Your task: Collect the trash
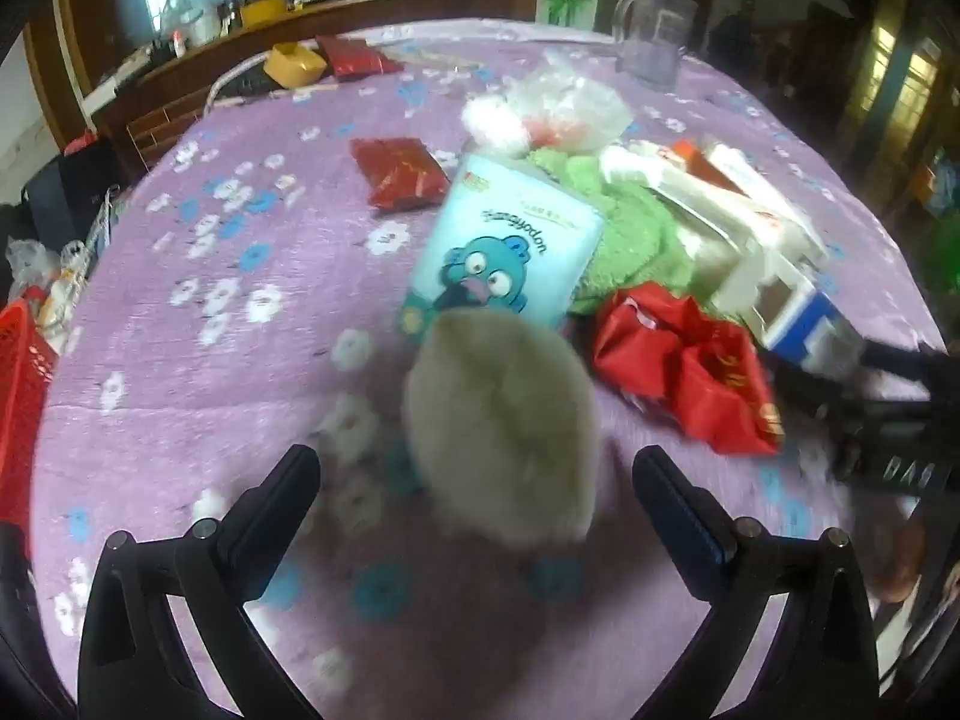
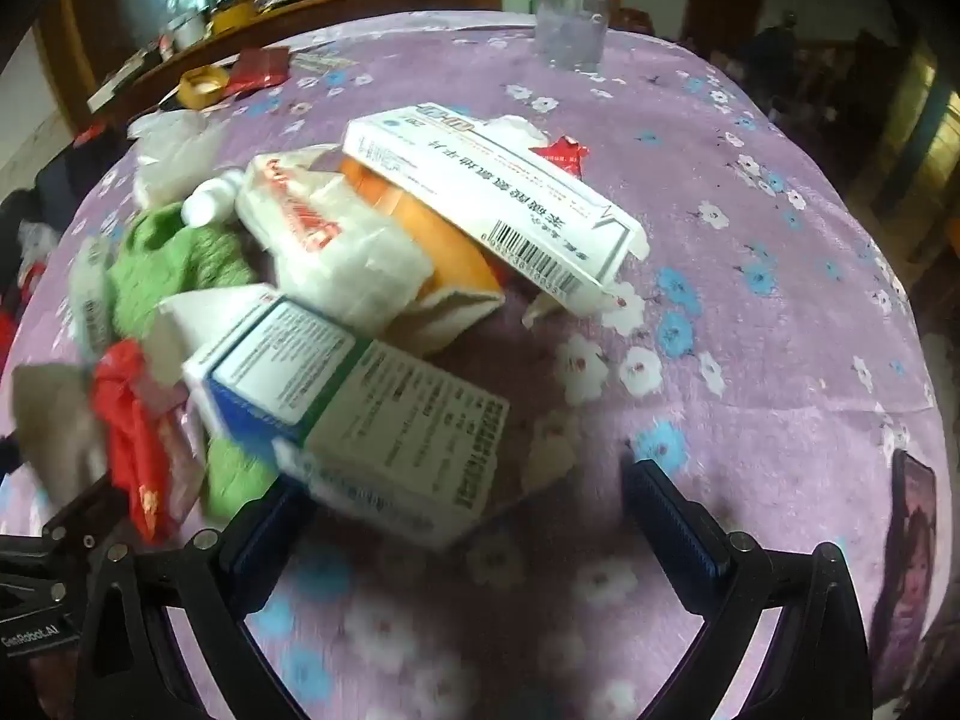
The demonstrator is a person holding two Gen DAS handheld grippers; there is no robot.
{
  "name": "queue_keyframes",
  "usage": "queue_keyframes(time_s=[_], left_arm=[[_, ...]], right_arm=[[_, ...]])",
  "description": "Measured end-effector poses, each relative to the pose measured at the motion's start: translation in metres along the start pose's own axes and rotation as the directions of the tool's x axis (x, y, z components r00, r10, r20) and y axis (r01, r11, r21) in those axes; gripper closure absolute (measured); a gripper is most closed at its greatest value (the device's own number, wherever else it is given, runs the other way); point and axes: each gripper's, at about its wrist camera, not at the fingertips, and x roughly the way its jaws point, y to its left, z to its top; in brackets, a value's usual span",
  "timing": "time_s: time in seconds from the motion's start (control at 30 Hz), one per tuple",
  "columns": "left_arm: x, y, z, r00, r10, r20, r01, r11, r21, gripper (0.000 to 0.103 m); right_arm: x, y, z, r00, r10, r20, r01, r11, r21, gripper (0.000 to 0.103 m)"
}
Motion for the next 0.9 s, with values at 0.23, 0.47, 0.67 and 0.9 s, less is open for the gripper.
queue_keyframes(time_s=[0.23, 0.47, 0.67, 0.9], left_arm=[[-0.057, 0.014, -0.017, 0.985, -0.024, 0.17, 0.025, 1.0, -0.004, 0.0], [-0.105, 0.023, -0.047, 0.895, 0.077, 0.439, -0.061, 0.997, -0.049, 0.0], [-0.12, 0.028, -0.074, 0.837, 0.165, 0.522, -0.155, 0.986, -0.063, 0.0], [-0.132, 0.036, -0.094, 0.828, 0.169, 0.534, -0.142, 0.986, -0.092, 0.0]], right_arm=[[-0.065, 0.012, -0.034, 0.989, 0.005, 0.147, 0.001, 0.999, -0.044, 0.0], [-0.145, 0.035, -0.08, 0.874, -0.124, 0.471, 0.103, 0.992, 0.071, 0.0], [-0.159, 0.046, -0.109, 0.813, -0.202, 0.546, 0.148, 0.979, 0.141, 0.0], [-0.165, 0.067, -0.133, 0.81, -0.165, 0.562, 0.14, 0.986, 0.087, 0.003]])
